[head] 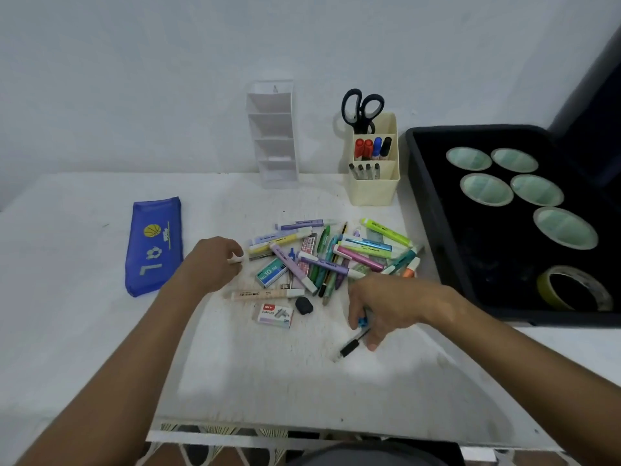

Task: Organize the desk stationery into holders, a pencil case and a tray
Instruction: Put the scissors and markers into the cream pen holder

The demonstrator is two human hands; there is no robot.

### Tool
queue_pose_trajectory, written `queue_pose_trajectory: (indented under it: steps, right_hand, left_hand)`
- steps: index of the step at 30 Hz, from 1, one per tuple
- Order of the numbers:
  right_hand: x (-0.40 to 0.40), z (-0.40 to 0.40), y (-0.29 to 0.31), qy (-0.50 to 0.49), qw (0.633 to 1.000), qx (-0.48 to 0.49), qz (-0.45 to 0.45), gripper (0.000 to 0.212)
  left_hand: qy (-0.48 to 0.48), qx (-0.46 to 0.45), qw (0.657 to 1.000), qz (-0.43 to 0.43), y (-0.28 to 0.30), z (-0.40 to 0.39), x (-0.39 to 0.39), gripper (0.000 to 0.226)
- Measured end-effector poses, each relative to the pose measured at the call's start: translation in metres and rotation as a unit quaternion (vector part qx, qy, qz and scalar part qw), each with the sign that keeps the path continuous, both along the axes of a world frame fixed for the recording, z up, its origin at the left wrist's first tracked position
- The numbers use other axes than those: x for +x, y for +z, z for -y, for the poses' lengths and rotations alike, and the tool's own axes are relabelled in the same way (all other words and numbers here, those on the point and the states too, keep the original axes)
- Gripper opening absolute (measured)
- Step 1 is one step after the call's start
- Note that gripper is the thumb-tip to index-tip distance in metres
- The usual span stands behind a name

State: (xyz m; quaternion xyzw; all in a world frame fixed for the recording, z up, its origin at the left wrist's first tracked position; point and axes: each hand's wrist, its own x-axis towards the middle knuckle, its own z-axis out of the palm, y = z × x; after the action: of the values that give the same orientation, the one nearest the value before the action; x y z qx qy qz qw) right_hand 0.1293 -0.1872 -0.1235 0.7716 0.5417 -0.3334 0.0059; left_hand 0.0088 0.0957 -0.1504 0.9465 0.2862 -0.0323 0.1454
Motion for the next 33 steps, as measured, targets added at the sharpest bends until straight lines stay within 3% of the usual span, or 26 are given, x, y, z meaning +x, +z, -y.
queue_pose_trajectory:
  steps: [6,11,15,19,21,24,27,30,33]
  right_hand:
    - [-0.003,0.003,-0.009,0.04,0.997,0.036,0.046,0.018]
    - [0.006,-0.002,0.002,-0.013,0.998,0.045,-0.031,0.016]
    - [0.024,-0.011,0.024,-0.088,0.985,0.107,-0.098,0.013]
    - [0.046,-0.018,0.052,-0.195,0.946,0.172,-0.191,0.016]
    - [0.06,-0.021,0.067,-0.257,0.924,0.213,-0.189,0.02]
    - [0.081,-0.021,0.082,-0.327,0.904,0.247,-0.12,0.028]
    - [0.104,-0.016,0.097,-0.348,0.906,0.242,-0.011,0.033]
    - [0.121,-0.008,0.115,-0.385,0.898,0.212,0.029,0.024]
    - [0.132,-0.003,0.127,-0.39,0.891,0.22,0.074,0.011]
  left_hand:
    - [-0.023,0.04,0.998,-0.036,0.001,0.004,0.004,0.019]
    - [-0.041,0.05,0.996,-0.069,0.014,0.003,0.009,0.02]
    - [-0.053,0.111,0.987,-0.107,0.051,0.005,0.025,0.019]
    - [-0.063,0.07,0.995,-0.015,0.086,0.011,0.049,0.025]
    - [-0.073,0.026,0.995,0.06,0.099,0.02,0.065,0.03]
    - [-0.089,-0.047,0.985,0.143,0.108,0.034,0.086,0.029]
    - [-0.085,-0.145,0.96,0.222,0.113,0.051,0.113,0.011]
    - [-0.061,-0.229,0.926,0.294,0.122,0.074,0.143,0.012]
    - [-0.097,-0.289,0.895,0.327,0.134,0.097,0.17,0.015]
